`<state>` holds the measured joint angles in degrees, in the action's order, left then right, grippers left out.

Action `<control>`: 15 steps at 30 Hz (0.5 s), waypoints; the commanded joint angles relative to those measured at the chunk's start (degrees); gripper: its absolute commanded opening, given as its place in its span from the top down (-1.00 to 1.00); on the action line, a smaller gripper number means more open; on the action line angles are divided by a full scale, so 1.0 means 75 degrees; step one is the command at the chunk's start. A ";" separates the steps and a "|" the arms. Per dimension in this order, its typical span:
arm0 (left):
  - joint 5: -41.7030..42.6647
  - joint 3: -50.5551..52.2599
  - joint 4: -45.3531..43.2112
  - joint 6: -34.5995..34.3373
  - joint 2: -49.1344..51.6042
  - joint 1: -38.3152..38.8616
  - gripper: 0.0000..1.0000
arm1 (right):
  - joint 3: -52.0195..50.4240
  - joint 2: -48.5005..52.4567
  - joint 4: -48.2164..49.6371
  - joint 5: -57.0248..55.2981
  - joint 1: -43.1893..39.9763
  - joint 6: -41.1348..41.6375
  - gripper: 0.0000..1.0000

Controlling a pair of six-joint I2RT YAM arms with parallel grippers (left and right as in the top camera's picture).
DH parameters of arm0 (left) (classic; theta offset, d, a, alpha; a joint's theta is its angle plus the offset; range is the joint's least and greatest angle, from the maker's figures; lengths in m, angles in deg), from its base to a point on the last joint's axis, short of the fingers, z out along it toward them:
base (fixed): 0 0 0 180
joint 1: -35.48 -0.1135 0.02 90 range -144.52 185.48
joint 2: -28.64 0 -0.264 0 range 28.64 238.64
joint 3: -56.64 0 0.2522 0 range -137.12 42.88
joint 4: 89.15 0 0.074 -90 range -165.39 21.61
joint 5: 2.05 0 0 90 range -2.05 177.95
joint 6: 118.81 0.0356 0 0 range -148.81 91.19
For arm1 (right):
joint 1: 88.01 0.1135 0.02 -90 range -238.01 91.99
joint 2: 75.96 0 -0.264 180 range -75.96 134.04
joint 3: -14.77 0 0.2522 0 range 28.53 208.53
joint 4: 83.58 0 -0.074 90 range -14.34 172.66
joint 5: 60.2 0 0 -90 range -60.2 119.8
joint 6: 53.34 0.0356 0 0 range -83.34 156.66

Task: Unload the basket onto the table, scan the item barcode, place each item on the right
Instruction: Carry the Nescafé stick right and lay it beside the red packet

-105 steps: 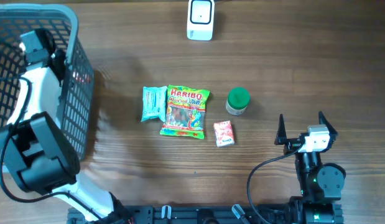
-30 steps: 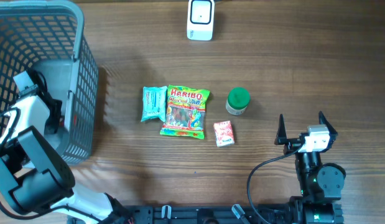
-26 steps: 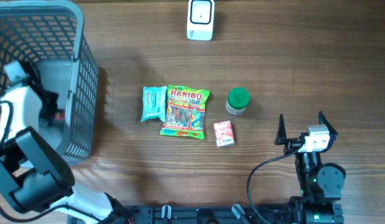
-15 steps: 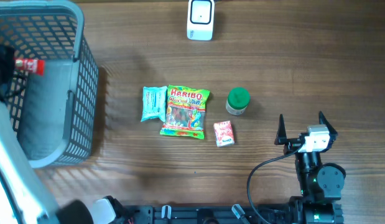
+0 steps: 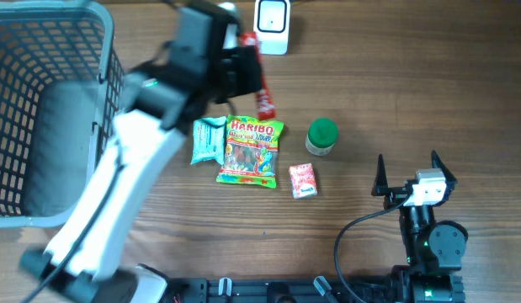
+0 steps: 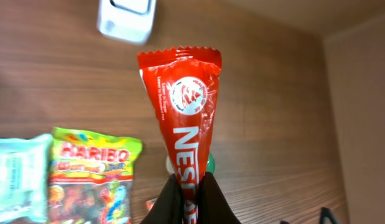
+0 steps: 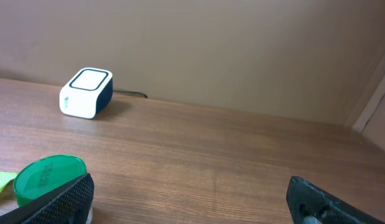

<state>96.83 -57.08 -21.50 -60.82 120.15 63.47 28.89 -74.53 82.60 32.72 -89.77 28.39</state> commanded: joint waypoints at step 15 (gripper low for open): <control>0.2465 0.0102 -0.3462 -0.0254 0.4409 0.2882 0.92 | -0.0006 -0.0041 0.0017 -0.0044 0.0012 -0.0099 -1.00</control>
<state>115.26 -56.42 -47.18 -62.53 149.85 84.25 28.89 -74.53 82.60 32.72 -89.77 28.39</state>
